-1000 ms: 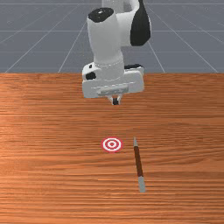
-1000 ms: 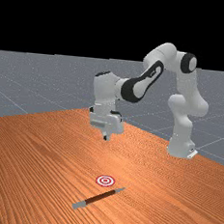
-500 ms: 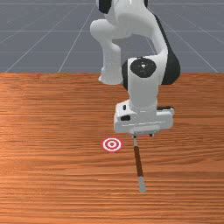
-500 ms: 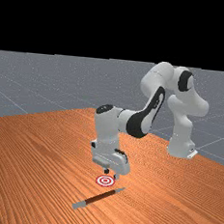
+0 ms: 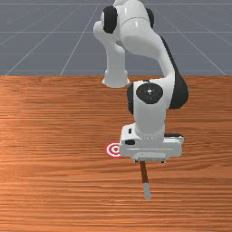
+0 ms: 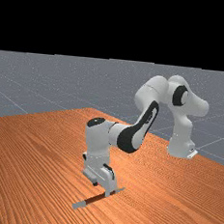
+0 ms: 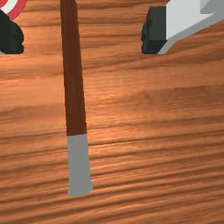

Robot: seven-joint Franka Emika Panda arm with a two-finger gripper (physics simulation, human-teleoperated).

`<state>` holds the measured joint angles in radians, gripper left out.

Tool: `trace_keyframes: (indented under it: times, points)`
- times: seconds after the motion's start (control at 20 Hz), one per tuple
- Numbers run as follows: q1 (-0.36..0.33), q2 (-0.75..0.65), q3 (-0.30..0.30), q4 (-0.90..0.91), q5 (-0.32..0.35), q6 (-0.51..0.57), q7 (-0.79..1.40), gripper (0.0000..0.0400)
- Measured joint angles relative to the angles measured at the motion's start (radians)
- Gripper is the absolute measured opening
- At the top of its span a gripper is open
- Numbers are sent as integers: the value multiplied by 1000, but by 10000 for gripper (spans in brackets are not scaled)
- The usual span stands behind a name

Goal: Pick up the pen and put it to the marker

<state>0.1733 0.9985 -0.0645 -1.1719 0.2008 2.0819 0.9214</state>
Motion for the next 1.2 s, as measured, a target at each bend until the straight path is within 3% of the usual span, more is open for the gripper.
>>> trace_keyframes:
  times: [0.45,0.75,0.8,0.85,0.9,1.0,1.2]
  points:
    - [13,44,-24,37,-6,11,68,400]
    - [98,70,-130,29,-95,90,209,400]
    - [102,72,-134,29,-99,94,215,244]
    - [104,73,-137,29,-101,95,219,148]
    - [106,74,-139,29,-102,96,222,90]
    - [106,74,-140,29,-104,97,220,33]
    - [107,75,-141,27,-102,97,227,5]
